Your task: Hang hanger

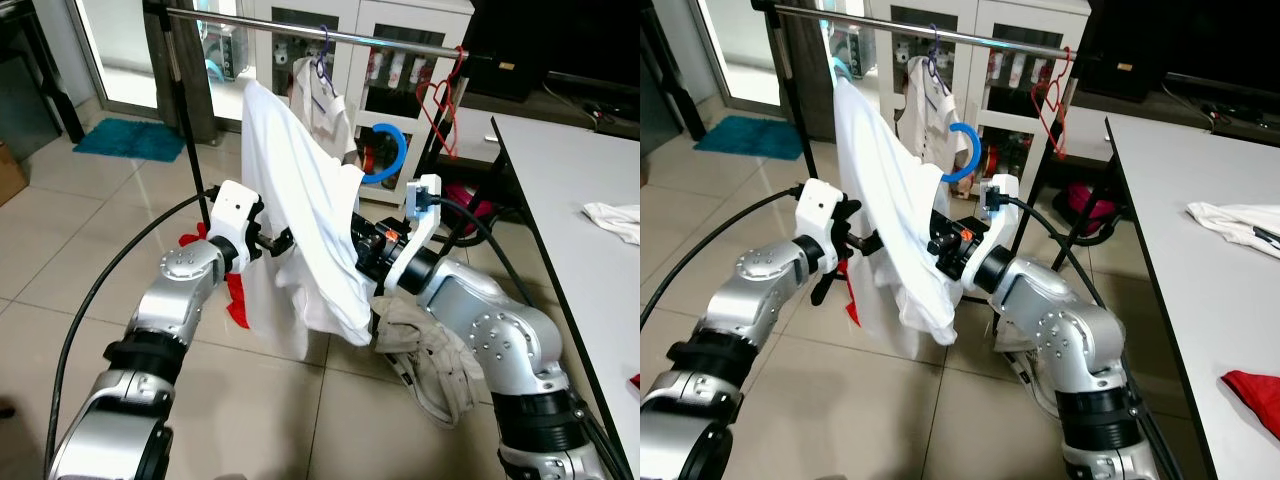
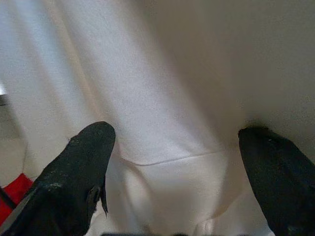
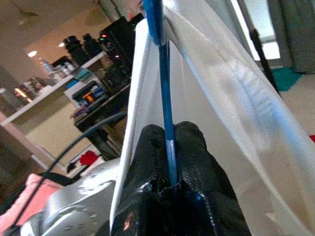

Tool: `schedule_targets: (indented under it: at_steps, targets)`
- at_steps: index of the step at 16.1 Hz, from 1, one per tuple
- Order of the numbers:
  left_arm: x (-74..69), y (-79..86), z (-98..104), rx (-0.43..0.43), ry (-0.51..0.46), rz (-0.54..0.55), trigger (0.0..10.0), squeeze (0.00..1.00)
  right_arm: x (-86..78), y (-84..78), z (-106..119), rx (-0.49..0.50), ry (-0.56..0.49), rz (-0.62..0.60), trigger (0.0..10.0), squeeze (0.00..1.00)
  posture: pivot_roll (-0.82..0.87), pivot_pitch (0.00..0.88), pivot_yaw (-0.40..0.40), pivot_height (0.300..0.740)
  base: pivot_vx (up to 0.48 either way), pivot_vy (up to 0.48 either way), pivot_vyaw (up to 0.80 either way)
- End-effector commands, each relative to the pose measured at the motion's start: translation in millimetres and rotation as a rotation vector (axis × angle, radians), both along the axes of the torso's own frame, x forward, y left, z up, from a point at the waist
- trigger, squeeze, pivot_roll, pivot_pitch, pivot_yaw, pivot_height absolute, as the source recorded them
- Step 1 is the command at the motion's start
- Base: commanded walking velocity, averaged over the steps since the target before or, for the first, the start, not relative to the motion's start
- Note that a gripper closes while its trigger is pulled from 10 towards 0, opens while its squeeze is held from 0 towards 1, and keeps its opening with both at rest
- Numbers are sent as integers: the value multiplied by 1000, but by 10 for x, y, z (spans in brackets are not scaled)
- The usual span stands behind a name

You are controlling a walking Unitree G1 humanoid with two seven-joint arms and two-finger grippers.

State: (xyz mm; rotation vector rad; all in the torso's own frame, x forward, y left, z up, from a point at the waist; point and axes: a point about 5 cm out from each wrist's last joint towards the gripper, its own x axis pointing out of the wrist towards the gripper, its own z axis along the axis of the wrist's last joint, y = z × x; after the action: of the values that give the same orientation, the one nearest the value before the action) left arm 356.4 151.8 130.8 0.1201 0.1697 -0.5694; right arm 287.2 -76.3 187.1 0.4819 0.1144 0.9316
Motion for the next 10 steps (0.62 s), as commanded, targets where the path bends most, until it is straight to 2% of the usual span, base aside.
schedule_targets:
  at_steps: [1, 4, 5, 6, 7, 8, 9, 10]
  targets:
    - [34, -78, 49, -9, -22, -43, 10000, 0, -70, -27, 60, 29, -13, 51, 10000, 0, -54, 0, -52, 740, 0, 0, 0]
    - [57, -143, 96, -10, -67, -78, 10000, 0, -74, -36, -16, -27, 22, 51, 10000, 0, -55, 0, -53, 740, 0, 0, 0]
    - [43, -152, 88, -17, -67, -86, 10000, 0, -16, -68, -6, -52, 0, -16, 10000, 0, -58, 0, -51, 740, 0, 0, 0]
    - [8, -135, 70, -19, -55, -84, 9882, 0, 65, -102, 0, -125, -55, -98, 10000, 0, -58, 0, -50, 740, 0, 0, 0]
    - [-18, -114, 64, -20, -51, -72, 7765, 0, 117, -124, -4, -185, -91, -148, 10000, 0, -59, 0, -50, 740, 0, 0, 0]
    - [-76, -82, 64, -45, -45, -58, 4314, 0, 193, -149, -22, -256, -120, -217, 10000, 0, -56, 0, -56, 740, 0, 0, 0]
    - [-153, -65, 61, -60, -44, -68, 784, 0, 272, -160, -28, -264, -112, -288, 10000, 0, -52, 0, -63, 740, 0, 0, 0]
    - [-203, -61, 57, -63, -44, -76, 549, 0, 320, -163, -34, -269, -113, -327, 10000, 0, -47, 0, -70, 740, 0, 0, 0]
